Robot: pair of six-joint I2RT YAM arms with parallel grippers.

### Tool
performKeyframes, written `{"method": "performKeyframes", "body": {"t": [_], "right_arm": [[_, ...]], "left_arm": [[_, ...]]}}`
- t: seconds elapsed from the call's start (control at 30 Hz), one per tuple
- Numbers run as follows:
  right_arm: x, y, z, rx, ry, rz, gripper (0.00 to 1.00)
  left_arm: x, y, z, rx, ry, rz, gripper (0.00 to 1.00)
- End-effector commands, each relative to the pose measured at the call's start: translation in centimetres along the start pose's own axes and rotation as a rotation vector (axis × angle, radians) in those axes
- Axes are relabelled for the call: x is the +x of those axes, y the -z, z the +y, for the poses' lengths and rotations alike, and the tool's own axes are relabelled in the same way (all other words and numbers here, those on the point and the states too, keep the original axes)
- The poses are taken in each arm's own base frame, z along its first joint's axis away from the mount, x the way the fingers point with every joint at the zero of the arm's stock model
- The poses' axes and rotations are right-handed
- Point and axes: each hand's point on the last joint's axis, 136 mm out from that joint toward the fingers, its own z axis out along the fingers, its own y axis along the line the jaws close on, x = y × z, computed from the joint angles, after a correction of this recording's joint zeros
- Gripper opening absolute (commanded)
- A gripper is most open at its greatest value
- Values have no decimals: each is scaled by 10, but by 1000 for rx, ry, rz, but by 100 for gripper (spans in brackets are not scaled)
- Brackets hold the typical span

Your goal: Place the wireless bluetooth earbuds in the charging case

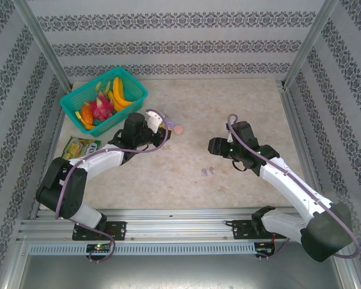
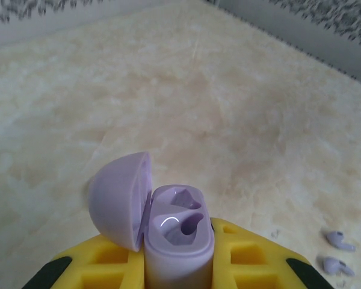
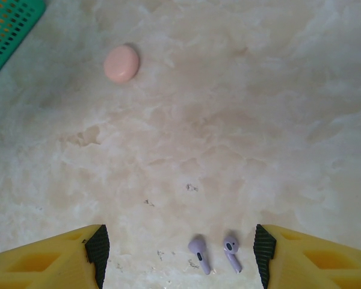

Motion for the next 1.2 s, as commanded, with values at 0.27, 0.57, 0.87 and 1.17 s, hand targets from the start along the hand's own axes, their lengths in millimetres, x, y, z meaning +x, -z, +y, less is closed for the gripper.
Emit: {"method": "performKeyframes", "body": {"t": [0.27,0.57,0.87,1.17], "right_arm": [[41,-30,-23,128,-40,140,67],[65,-51,-42,190,-103,208,67],[71,-61,-46,197,-204,182,65],[65,-60,-44,193,-266,148,65]], "left_arm": [[-54,25,-50,154,-209,-408,0],[-50,42,-73,260,-267,-423,0],[-39,44,-77,285,-271,-434,0],[-48,40,-69,237,-251,-496,0]]}}
